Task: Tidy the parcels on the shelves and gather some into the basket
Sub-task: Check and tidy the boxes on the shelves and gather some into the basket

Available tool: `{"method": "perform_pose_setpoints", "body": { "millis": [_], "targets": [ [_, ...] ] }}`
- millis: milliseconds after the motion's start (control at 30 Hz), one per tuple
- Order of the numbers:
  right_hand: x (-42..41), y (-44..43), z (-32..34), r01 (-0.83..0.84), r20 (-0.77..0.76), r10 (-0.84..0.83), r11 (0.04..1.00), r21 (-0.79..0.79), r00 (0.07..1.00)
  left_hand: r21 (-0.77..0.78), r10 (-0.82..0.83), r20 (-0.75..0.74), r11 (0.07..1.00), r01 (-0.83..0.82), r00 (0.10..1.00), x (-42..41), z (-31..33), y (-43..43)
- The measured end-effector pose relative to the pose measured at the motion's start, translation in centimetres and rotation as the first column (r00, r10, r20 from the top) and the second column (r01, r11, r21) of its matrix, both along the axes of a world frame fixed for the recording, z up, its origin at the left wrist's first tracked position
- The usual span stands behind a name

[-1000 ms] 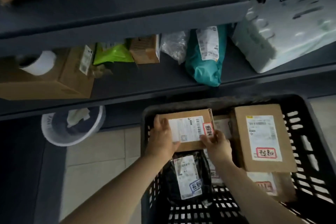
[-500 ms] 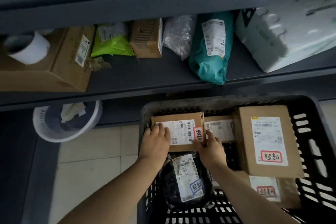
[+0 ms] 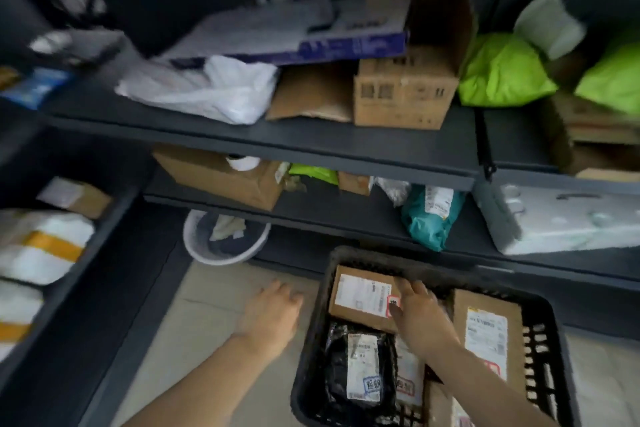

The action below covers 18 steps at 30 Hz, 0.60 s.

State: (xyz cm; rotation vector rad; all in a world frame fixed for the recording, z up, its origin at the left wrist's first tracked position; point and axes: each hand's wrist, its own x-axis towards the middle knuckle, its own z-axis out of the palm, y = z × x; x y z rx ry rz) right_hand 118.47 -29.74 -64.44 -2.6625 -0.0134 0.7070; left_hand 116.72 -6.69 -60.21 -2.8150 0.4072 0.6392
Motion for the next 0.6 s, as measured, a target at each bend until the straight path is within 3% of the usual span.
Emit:
{"method": "perform_pose_setpoints", "body": {
  "millis": [100,133,233,300,600],
  "targets": [
    [0.3,2.2,6.8,-0.279,0.125,0.3,0.947,-0.163,0.946,0.011,0.164,0.071,0.986,-0.165,0.984,-3.8,7.2,3.7],
    [0.2,3.3,9.0,-0.348,0.169,0.381,0.917,-0.195,0.909,0.01,0.233,0.041,0.972,-0.233,0.972,-5.5,9.2,5.1],
    [-0.7,7.9,15.5,-0.492,0.279,0.55,0.833,-0.253,0.787,0.065,0.362,0.162,0.924,-0.376,0.918,-11.2,14.0,9.6],
    [-2.1,12.0,19.4,-0.576,0.345,0.627,0.779,-0.249,0.698,0.104,0.404,0.281,0.889,-0.446,0.871,-15.6,17.5,12.4],
    [-16.2,31.3,33.1,-0.859,0.56,0.799,0.43,-0.279,0.218,0.067,0.683,0.495,0.586,-0.808,0.537,-38.0,29.5,21.8]
  ]
}}
